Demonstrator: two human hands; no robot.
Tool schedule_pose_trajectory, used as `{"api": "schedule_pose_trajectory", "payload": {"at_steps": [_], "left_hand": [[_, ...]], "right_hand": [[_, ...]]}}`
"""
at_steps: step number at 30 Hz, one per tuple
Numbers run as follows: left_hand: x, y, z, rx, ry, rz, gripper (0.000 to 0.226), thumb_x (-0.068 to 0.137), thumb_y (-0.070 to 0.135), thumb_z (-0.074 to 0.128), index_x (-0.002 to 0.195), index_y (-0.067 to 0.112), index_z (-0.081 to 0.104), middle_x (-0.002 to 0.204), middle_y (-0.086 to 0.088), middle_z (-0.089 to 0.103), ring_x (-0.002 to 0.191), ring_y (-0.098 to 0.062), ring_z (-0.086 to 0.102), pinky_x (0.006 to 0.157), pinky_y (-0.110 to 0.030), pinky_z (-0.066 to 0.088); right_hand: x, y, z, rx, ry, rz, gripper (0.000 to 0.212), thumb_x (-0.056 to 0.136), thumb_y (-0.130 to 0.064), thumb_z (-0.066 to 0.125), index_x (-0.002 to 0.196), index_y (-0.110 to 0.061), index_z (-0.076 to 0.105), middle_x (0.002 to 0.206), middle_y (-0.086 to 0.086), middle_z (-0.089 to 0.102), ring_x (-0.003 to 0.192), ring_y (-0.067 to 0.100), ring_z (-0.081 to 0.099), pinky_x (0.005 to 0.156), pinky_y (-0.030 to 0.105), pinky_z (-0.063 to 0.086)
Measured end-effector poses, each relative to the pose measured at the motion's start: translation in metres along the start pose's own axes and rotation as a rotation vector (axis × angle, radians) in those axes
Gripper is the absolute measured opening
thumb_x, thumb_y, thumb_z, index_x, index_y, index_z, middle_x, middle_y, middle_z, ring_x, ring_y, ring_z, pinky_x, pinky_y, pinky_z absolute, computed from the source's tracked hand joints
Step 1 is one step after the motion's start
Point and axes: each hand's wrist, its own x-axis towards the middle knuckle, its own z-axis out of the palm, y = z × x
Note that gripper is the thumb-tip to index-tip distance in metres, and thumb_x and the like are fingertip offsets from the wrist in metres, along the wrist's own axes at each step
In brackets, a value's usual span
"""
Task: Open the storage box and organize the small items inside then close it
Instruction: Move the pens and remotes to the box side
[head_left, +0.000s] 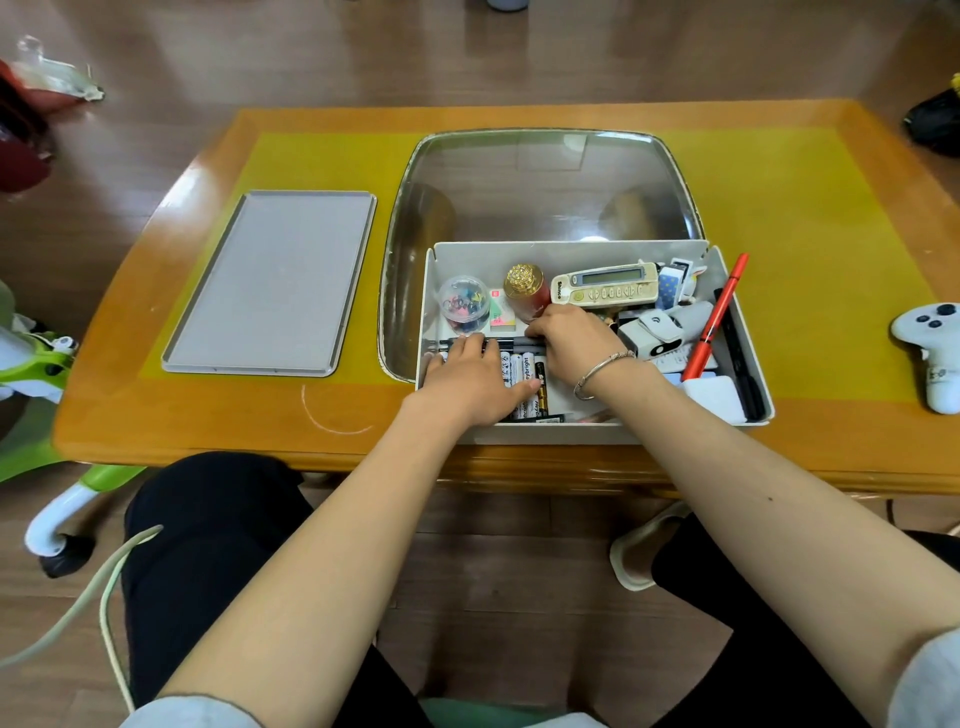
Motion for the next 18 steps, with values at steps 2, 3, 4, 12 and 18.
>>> {"api": "schedule_pose_trajectory", "payload": {"at_steps": [2,3,4,12,18], "left_hand": [[0.0,0.0,0.0,-0.002,0.003,-0.001,0.087,0.091,0.07,0.031,0.153,0.014,0.009,0.161,-0.006,0.005,0.148,-0.027,0.003,0.116,-0.05,0.012],[0.0,-0.001,0.001,-0.009,0.0,0.0,0.087,0.091,0.069,0.032,0.154,0.014,0.007,0.161,-0.006,0.003,0.148,-0.027,0.001,0.117,-0.05,0.011],[0.001,-0.001,0.002,-0.019,0.0,0.0,0.087,0.091,0.069,0.032,0.154,0.015,0.006,0.162,-0.007,0.0,0.148,-0.027,-0.003,0.117,-0.05,0.009],[0.009,-0.004,0.005,-0.038,0.023,0.019,0.087,0.092,0.068,0.033,0.154,0.016,0.003,0.162,-0.004,-0.003,0.148,-0.025,-0.006,0.117,-0.048,0.008],[0.012,-0.004,0.007,0.057,0.078,0.021,0.086,0.09,0.07,0.032,0.154,0.018,0.009,0.161,-0.007,0.008,0.147,-0.029,0.005,0.117,-0.048,0.006]], "right_hand": [[0.001,0.0,0.0,0.029,-0.006,0.001,0.035,0.085,-0.002,0.053,0.116,-0.013,0.064,0.116,0.012,0.057,0.108,0.031,0.054,0.088,0.041,0.049],[0.001,0.0,0.001,0.043,-0.017,0.0,0.035,0.085,-0.001,0.053,0.116,-0.013,0.064,0.116,0.012,0.056,0.109,0.031,0.054,0.089,0.041,0.049],[0.001,0.001,0.001,0.056,-0.026,0.0,0.036,0.085,-0.001,0.053,0.117,-0.013,0.064,0.116,0.012,0.056,0.109,0.03,0.054,0.09,0.042,0.048],[0.003,0.003,0.003,0.099,-0.05,-0.013,0.038,0.086,-0.002,0.053,0.12,-0.015,0.061,0.118,0.012,0.056,0.111,0.03,0.053,0.092,0.042,0.046],[0.0,0.002,0.004,0.095,-0.039,-0.012,0.037,0.086,-0.004,0.055,0.121,-0.015,0.062,0.118,0.012,0.053,0.113,0.03,0.051,0.089,0.044,0.048]]}}
